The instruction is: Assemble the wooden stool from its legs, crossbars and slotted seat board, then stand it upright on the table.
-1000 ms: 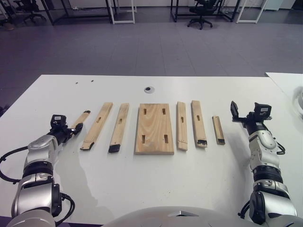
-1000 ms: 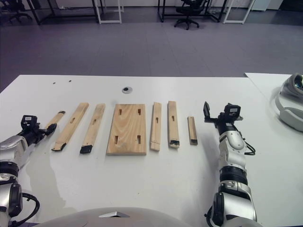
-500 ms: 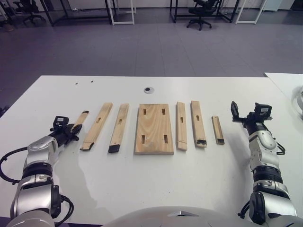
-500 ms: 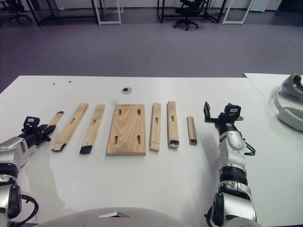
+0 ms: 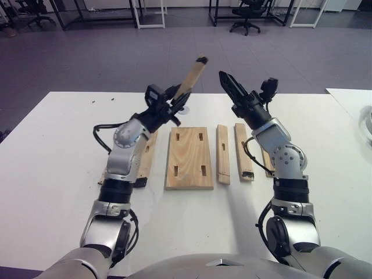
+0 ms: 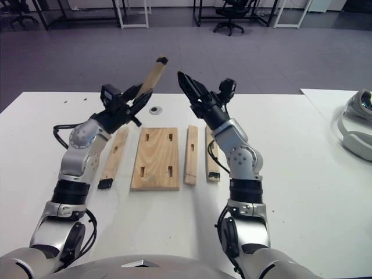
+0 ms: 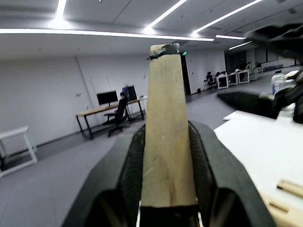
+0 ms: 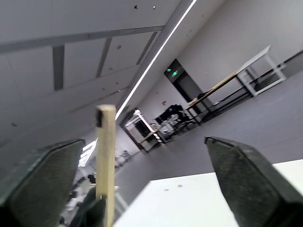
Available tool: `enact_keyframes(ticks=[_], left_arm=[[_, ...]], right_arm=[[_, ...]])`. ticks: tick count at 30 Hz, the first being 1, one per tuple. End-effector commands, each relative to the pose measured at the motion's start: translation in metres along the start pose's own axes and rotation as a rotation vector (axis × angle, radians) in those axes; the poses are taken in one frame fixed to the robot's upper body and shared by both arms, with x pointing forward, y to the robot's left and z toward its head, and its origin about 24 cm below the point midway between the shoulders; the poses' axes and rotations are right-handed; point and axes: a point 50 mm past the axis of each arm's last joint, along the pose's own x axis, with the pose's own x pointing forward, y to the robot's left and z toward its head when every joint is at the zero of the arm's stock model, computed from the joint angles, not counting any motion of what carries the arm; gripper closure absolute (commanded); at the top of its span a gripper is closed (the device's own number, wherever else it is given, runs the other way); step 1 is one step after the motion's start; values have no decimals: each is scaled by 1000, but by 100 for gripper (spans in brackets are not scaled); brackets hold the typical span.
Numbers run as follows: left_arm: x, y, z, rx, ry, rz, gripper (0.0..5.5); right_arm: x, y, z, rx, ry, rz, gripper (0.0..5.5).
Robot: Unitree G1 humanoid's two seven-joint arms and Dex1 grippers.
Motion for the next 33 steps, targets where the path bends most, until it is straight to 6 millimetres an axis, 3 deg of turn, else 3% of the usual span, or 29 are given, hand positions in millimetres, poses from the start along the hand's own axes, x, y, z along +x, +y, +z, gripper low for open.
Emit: enact_keyframes(ticks=[1,8,16,20,23,24,26,29,33], left_arm=[[8,-12,9,91,9,-78,422],[5,-12,8,147,52,-101,422],[3,-12,9,157,57,-121,422],[1,-14,8,162,65,-151,422],[-2,-15,6,170,88,-180,422],[-3,-14,3,166,104,-175,422],[-7,-12,-5,141,143,-136,365],[-23,0,-16,98,193,7,321],[-44,14,-27,40,237,191,287]], right_arm=[[11,15,5,17,-16,33,150],[10,26,5,30,-17,56,287],[7,24,6,59,-10,26,433],[4,21,4,51,8,12,497],[-2,18,0,38,34,-9,508],[-5,14,0,32,34,-34,508],[-17,-5,4,-20,-26,-181,508],[-50,-37,5,-83,-109,-416,508],[-78,-60,-22,-98,-77,-579,509]])
